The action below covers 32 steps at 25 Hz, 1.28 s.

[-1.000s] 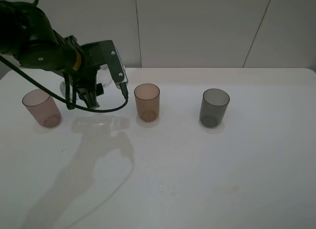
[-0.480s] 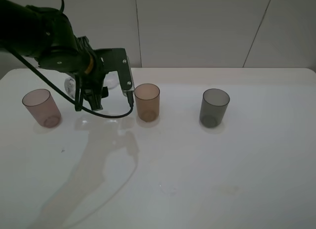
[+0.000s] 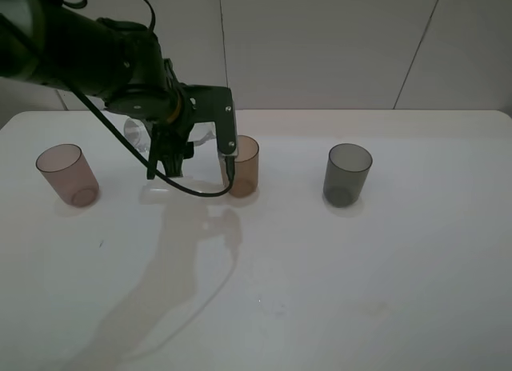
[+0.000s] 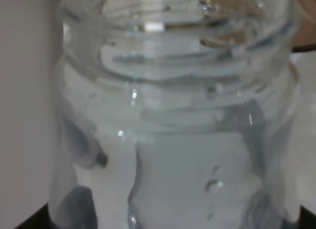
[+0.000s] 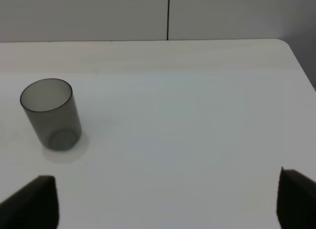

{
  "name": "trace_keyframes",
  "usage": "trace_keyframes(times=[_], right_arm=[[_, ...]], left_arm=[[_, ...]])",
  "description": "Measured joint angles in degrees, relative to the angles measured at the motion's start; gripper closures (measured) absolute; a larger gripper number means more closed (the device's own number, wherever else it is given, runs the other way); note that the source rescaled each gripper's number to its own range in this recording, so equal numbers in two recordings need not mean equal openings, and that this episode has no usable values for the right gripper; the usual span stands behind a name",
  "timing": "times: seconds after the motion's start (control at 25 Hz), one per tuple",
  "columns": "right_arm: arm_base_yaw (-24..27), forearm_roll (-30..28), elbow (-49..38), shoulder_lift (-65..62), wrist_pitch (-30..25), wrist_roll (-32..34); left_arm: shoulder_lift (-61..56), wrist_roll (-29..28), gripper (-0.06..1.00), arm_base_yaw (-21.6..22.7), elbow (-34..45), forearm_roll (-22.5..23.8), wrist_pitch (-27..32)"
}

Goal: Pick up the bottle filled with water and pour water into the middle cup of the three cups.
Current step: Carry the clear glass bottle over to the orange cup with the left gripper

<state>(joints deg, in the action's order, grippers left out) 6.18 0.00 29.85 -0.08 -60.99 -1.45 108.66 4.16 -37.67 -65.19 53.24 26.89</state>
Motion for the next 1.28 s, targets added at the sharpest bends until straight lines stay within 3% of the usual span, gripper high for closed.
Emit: trace_keyframes(times=[0.8,1.28], right_arm=[[0.0,0.0,0.0,0.0,0.0,0.0],[0.0,0.0,0.0,0.0,0.0,0.0]], left_arm=[[0.8,6.5,0.93,0.0,-0.7,8.1,-0.7],[0.8,7.2,0.93,0.0,-0.8,13.1,-0.8]])
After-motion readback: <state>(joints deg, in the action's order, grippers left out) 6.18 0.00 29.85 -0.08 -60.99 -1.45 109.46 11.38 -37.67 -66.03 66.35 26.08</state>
